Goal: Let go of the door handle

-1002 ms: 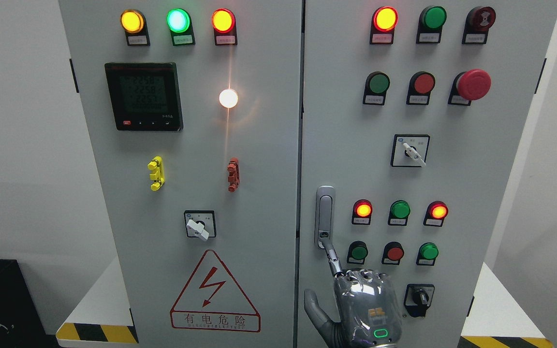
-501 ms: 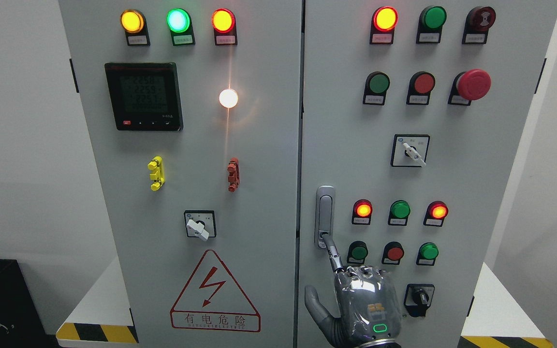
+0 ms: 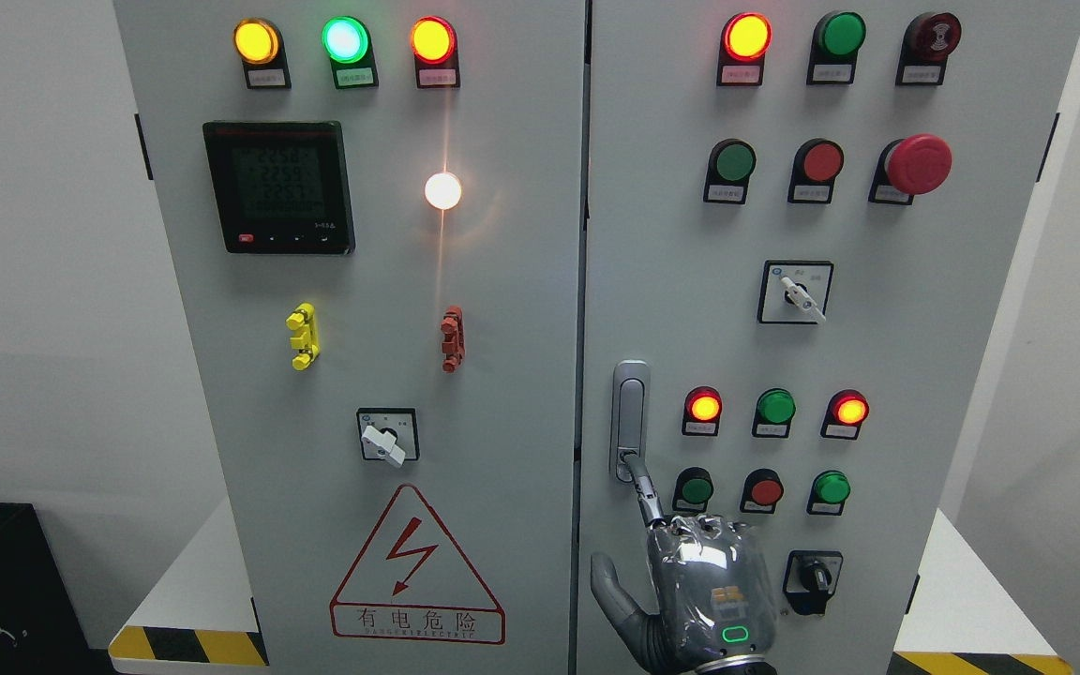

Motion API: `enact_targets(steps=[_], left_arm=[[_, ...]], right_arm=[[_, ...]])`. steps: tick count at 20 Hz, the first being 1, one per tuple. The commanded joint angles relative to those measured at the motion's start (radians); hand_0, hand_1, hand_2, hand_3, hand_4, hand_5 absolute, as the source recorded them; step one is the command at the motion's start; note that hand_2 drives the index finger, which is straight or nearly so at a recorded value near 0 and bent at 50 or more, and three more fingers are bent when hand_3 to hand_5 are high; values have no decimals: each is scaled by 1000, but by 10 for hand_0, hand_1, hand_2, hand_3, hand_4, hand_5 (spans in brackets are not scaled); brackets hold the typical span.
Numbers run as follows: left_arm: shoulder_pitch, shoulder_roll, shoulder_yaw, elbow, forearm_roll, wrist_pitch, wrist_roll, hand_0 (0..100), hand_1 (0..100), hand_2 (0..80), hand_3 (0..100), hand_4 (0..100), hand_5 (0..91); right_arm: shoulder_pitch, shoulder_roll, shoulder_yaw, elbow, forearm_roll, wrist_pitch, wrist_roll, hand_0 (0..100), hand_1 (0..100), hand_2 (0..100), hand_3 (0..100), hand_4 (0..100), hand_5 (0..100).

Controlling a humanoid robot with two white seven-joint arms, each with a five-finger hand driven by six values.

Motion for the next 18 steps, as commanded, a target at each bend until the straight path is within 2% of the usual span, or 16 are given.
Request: enact_targets(steps=[1,18], left_arm=[[17,0,0,1,1,-1,0,120,556,0,0,0,0],[17,0,0,0,-1,-1,0,120,556,0,0,0,0]], right_arm=[[-10,1,-1,13,0,1,1,491,256,41,989,965,1000],[-11,2,-2,30,-2,2,4,494,253,44,989,966,1000]])
